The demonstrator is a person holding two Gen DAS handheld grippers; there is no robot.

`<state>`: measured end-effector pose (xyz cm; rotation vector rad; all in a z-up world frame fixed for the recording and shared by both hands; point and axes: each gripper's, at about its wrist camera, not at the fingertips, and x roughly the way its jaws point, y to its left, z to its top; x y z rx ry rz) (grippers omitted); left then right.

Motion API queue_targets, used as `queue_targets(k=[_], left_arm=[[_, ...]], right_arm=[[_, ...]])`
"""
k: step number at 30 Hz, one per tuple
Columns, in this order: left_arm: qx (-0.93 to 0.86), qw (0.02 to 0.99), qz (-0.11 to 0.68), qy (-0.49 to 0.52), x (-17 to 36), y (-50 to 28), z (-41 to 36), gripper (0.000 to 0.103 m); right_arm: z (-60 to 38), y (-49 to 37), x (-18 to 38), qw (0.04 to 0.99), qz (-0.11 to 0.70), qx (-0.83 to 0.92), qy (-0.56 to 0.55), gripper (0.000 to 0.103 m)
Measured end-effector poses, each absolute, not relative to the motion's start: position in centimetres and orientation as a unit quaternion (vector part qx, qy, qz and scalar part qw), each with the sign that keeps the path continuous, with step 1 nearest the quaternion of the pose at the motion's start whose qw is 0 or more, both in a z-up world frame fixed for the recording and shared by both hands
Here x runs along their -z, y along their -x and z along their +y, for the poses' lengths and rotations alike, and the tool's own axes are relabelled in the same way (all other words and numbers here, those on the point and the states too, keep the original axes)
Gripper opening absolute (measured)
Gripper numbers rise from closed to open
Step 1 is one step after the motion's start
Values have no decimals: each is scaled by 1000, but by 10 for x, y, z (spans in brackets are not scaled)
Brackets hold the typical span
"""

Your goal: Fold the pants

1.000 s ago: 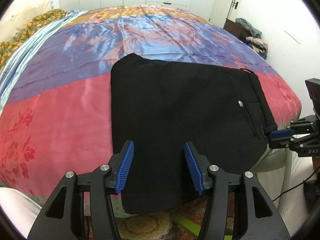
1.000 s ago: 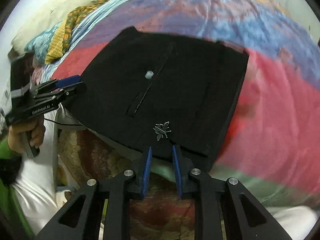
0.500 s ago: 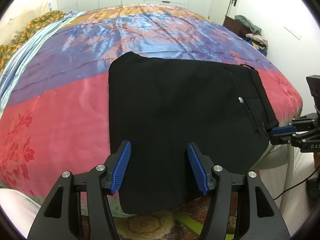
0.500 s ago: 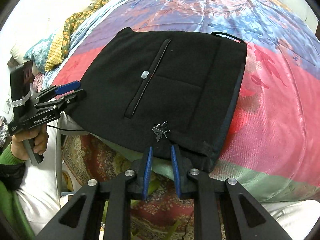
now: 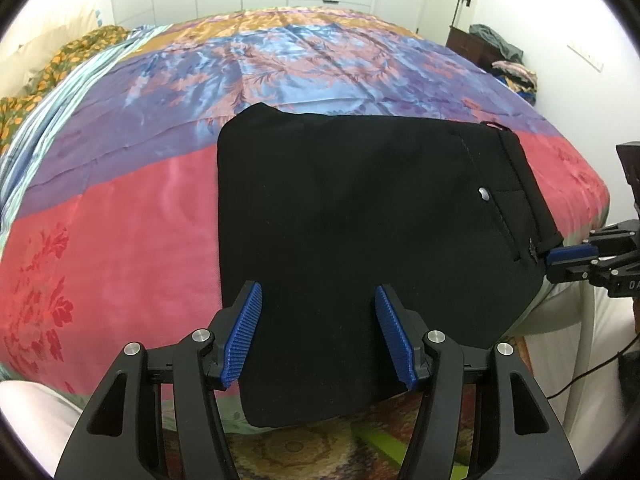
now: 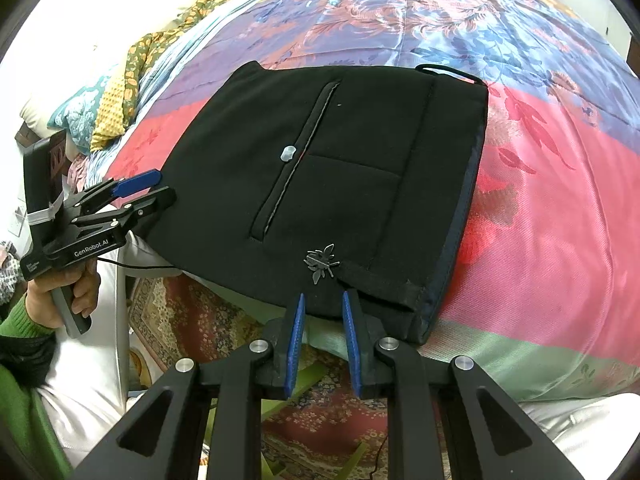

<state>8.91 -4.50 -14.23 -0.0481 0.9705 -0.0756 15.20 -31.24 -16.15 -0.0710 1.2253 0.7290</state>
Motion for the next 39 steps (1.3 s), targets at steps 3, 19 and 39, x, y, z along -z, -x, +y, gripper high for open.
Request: queue_targets(k=[3,19,39], left_arm=[[36,883,467,23,142,-89,-45,61],[37,883,467,23,142,-89,-45,63],[38,883,467,29,143,-86,-44,64]], right_arm=[[-312,-152,161,756,561,-335,33,19],[-310,-151,158,758,559,-332,39,21],[-312,-150,154,754,561,-342,10,38]])
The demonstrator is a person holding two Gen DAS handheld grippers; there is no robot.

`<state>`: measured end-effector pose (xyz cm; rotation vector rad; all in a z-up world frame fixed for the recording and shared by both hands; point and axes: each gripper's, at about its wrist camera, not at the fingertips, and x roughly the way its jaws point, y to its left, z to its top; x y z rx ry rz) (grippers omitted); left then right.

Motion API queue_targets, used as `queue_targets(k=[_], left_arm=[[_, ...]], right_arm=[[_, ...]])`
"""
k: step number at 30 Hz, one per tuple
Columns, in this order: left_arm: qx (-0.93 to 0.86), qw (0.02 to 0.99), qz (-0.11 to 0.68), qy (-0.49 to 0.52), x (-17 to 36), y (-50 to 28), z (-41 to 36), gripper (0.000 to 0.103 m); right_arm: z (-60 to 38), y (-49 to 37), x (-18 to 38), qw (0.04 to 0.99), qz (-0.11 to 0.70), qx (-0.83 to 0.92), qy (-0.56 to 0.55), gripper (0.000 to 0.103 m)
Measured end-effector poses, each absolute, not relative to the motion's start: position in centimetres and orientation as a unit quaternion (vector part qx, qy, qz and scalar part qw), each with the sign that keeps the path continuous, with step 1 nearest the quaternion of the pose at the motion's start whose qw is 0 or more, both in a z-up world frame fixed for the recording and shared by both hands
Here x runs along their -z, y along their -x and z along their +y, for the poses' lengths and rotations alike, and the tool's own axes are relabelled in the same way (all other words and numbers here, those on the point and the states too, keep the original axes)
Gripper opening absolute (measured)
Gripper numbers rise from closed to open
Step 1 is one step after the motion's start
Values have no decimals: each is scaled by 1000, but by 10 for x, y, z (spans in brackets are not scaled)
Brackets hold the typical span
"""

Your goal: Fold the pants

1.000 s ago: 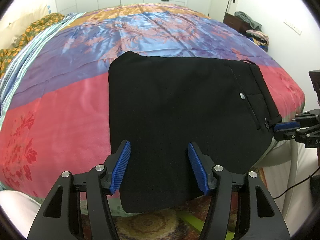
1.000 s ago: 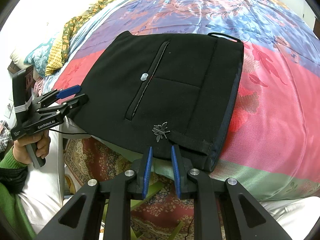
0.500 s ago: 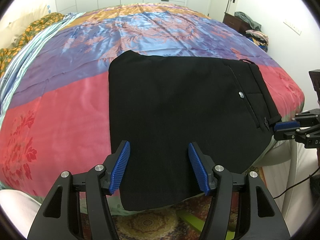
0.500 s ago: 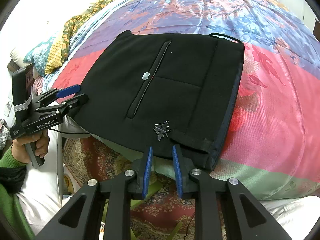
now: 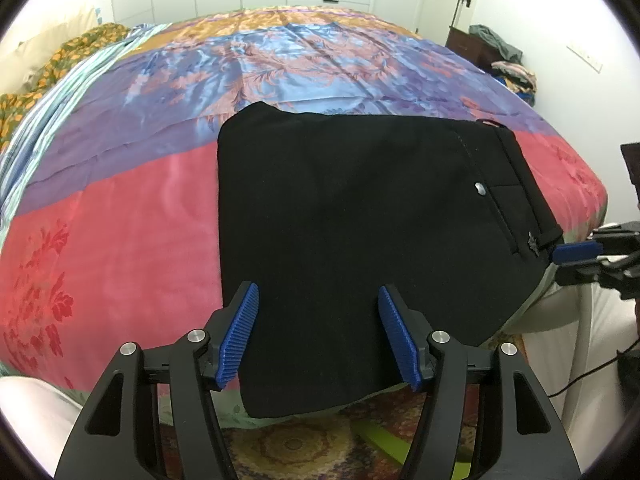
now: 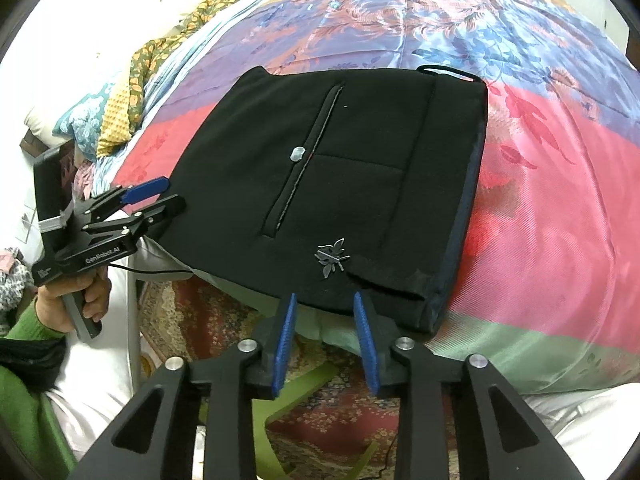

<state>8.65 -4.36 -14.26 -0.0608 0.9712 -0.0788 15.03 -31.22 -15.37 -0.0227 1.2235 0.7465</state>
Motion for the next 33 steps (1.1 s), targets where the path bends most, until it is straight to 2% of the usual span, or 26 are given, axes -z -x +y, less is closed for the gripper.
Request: queue_targets(k=[1,3,4,9,12,18,28,33], left_arm=[[38,883,466,34,142,-85,-42,65],[38,882,467,49,140,-83,-37,65],[37,882,467,59,138,-82,-34,65],[27,878,463,122,130,-80,-3,65],[20,869,467,163,131,-88,21,65],[48,812,514,272,155,-110,58,65],[150,739,536,380,192,-138,60,66],[172,726,540,389,200,-150,48,69]], right_arm=[[-312,-149,151,752,560,-347,8,42],[-314,-145,148,750,561,-350,7,60],[-317,-143,145,753,559,-348,10,62],[-346,-149,124,771,528,-353,-35,63],[-366,-166,119,781,515,-343,-85,71],[-395,-223,160,724,546,-336,-253,72],[-368,-256,217,652,613,-365,-257,73],[-356,-265,223,623,624,-402,-246,79]])
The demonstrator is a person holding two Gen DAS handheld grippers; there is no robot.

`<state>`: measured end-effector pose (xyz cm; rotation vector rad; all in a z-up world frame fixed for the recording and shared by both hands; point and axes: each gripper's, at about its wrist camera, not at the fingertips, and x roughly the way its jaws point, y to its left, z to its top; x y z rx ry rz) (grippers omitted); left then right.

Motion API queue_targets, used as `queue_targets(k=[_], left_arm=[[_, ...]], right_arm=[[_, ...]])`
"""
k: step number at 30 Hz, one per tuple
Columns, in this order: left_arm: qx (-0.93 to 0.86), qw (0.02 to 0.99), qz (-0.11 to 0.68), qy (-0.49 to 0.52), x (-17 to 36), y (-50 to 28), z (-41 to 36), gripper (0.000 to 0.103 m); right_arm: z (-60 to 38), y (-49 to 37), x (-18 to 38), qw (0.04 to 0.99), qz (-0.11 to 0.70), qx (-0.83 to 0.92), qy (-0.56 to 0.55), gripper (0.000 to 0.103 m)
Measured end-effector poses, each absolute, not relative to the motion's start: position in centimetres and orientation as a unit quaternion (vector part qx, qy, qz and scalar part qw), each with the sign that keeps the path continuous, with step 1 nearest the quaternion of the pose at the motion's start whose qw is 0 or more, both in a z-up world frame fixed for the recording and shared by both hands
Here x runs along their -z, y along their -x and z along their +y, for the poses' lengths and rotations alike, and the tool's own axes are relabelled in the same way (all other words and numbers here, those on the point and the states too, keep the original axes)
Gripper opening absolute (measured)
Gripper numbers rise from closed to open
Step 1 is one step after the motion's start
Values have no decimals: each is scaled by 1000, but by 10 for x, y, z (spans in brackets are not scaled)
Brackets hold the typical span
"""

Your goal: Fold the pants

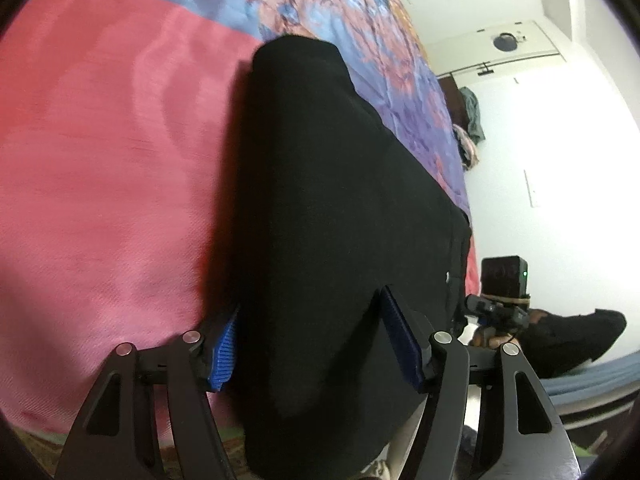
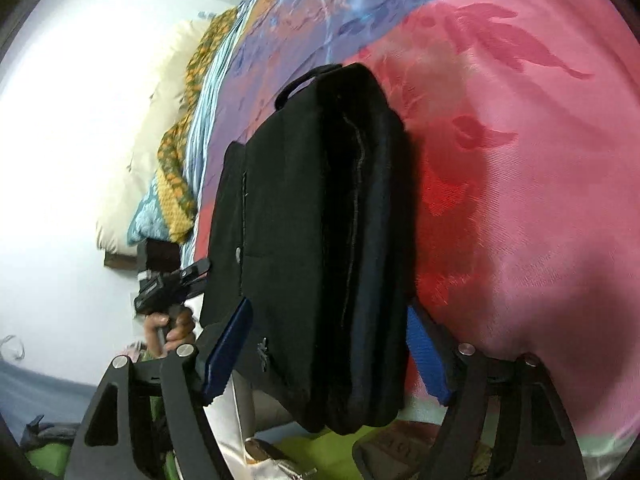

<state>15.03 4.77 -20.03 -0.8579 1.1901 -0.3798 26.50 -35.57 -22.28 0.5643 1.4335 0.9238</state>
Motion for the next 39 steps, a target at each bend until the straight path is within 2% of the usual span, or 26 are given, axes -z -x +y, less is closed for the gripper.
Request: queue_targets(k=[3,5,6,7,9,12,18,24,29,30,32,33,34,35,36,38,39], left_arm=[[168,732,546,371,200,-157,35,68],[157,746,550,342,192,-155,29,54],[153,753,548,330,188,-153,28,42],[151,758,545,324,184,-151,28,31],[146,773,537,306,170,-145,26,24],[144,796,522,270,145,-145,22,22],[146,835,467,252,86,-179,43,21],[122,867,429,223,44,-255,77,21],[109,882,418,190,43,-313,83,22],[104,883,421,180,53,-323,83,24],[72,880,444,156,87,-335,80,41],[37,869,473,143,119,-347,81,60],[14,857,497,135,144,-350,83,64],[-9,841,526,126,171,-355,85,62],[-13,829,543,130,191,-355,88,70],[-7,844,506,180,194,-340,102,79],[-21,846,495,195,189,-332,109,82]], right_arm=[[-336,-269,221,623,632,-412,-208,81],[-322,-267,216,633,630,-417,-169,79],[-319,-265,213,640,627,-419,-149,67],[-312,-262,206,650,620,-423,-120,60],[-305,-258,192,659,607,-432,-100,49],[-295,-254,175,677,587,-438,-72,42],[-271,-272,128,704,538,-458,-77,40],[-235,-353,89,735,487,-464,-90,40],[-212,-420,87,747,464,-465,-104,40],[-214,-429,91,747,464,-464,-106,40],[-217,-452,115,743,477,-454,-121,43],[-218,-466,133,744,493,-434,-125,49],[-223,-480,163,751,522,-386,-123,55],[-229,-490,188,754,552,-337,-114,64],[-238,-498,215,749,587,-288,-110,66],[-260,-503,239,723,584,-306,-204,79],[-266,-499,237,729,569,-311,-219,79]])
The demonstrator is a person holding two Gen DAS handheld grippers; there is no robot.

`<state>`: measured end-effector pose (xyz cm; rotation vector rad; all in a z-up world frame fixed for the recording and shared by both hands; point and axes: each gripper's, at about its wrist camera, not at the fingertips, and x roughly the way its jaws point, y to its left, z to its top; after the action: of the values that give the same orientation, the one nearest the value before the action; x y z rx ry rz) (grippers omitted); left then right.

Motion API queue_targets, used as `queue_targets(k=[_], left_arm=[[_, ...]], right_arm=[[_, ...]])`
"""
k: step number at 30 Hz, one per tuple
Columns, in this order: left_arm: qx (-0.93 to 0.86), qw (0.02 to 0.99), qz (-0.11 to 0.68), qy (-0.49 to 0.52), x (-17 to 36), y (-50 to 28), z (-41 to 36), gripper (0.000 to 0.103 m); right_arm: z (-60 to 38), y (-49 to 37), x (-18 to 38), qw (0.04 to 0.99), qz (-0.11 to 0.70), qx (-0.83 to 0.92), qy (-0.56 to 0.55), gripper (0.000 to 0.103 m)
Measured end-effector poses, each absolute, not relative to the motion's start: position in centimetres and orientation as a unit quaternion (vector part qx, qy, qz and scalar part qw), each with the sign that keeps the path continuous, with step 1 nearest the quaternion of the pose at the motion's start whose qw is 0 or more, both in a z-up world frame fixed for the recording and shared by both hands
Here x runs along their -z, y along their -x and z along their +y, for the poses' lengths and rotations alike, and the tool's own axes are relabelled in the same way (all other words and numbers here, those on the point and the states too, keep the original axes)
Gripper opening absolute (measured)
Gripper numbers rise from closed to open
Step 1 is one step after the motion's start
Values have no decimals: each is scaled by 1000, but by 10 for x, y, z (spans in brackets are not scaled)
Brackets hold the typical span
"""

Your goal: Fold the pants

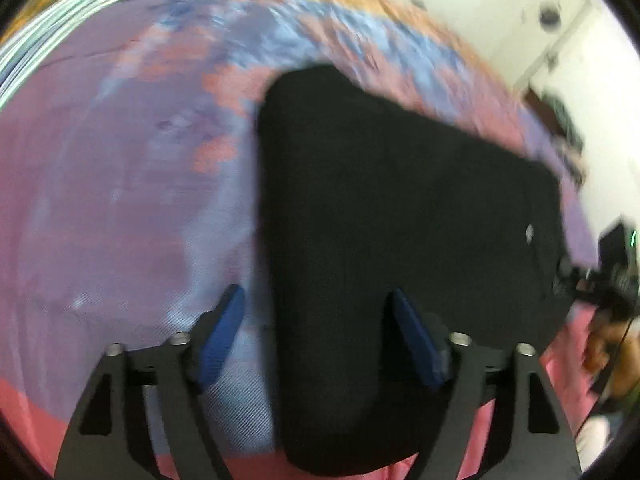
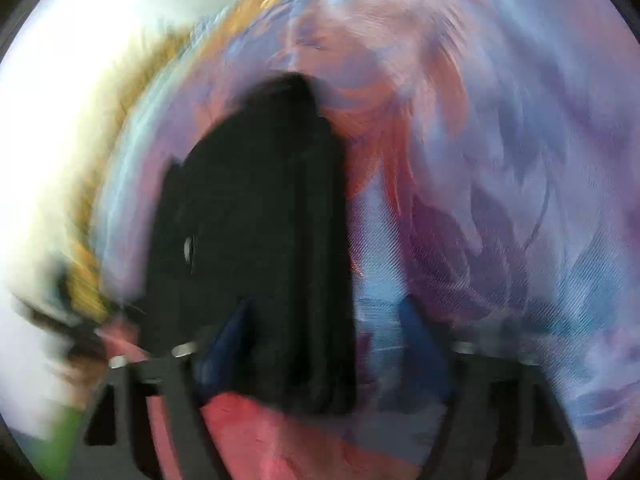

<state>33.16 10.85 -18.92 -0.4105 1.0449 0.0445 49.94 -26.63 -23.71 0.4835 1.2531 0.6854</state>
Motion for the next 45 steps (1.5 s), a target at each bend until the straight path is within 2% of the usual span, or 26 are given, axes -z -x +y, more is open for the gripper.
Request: queue_targets(k=[4,8,15,23,30,33,38,40,43,45], left_arm=[[-54,860,473,183,167,-298,109,84],[-86,869,470,130,154,-264,87,92],[-129,853,502,57,160,-218,40,94],[-161,878,450,14,112,-166,9,96],[-162,893,418,37,85,-154,4,96],[-189,900,391,15,72,-143,-4,96],[-185,910,372,-11,57,-119,-20,96],[-176,913,367,-13,53,-109,-25,97],[-168,911,376,-26,52,-100,-32,98],[-161,908,384,-35,53,-95,-35,98]], right_arm=[[-274,-476,215,766,538,-299,-184,86],[-287,-431,180,828,490,-241,-132,103],[-286,-343,165,859,467,-197,-70,103],[-246,-271,140,881,429,-199,5,103],[-243,-232,108,898,393,-197,25,103],[-248,-216,91,914,360,-185,34,103],[-270,-176,53,961,246,-124,9,103],[-275,-176,52,957,255,-140,-17,103],[-269,-188,65,922,348,-170,-24,103],[-262,-185,69,912,379,-157,-3,103]])
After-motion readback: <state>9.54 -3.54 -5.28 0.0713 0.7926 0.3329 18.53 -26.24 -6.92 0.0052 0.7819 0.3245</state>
